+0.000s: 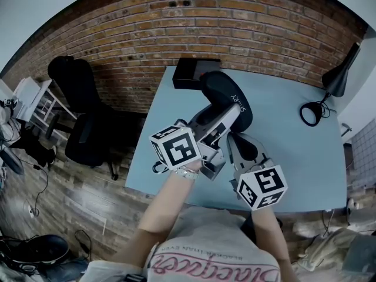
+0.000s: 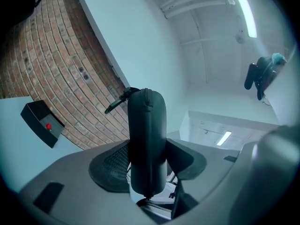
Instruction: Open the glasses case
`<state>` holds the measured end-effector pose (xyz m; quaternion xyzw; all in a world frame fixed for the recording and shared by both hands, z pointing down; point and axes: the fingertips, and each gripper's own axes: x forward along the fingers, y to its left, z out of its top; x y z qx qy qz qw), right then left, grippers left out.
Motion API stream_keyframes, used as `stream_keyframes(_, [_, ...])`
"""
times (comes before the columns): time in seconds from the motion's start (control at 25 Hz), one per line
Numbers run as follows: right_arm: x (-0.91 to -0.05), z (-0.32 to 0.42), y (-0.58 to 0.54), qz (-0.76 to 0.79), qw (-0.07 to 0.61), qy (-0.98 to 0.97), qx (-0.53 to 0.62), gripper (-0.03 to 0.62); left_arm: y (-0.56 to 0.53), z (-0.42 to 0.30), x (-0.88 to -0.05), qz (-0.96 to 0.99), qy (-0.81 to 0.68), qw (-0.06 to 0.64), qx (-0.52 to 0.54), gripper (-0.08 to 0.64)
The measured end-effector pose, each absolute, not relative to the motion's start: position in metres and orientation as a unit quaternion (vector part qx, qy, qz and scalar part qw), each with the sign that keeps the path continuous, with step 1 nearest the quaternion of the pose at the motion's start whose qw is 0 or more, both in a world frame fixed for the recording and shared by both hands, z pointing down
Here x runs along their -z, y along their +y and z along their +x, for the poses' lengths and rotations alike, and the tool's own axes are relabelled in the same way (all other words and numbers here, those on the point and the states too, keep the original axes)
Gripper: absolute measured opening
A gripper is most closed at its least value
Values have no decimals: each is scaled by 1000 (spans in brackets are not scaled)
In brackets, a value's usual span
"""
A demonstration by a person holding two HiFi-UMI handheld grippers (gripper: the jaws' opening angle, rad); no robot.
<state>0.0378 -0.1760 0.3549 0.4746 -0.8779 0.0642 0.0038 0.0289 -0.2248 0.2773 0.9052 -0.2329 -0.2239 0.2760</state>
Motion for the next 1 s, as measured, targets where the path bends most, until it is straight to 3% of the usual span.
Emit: stream_keyframes(1.0, [-364, 75, -177, 521, 46, -851, -54, 18, -206, 20, -284, 931, -177, 266, 177, 233])
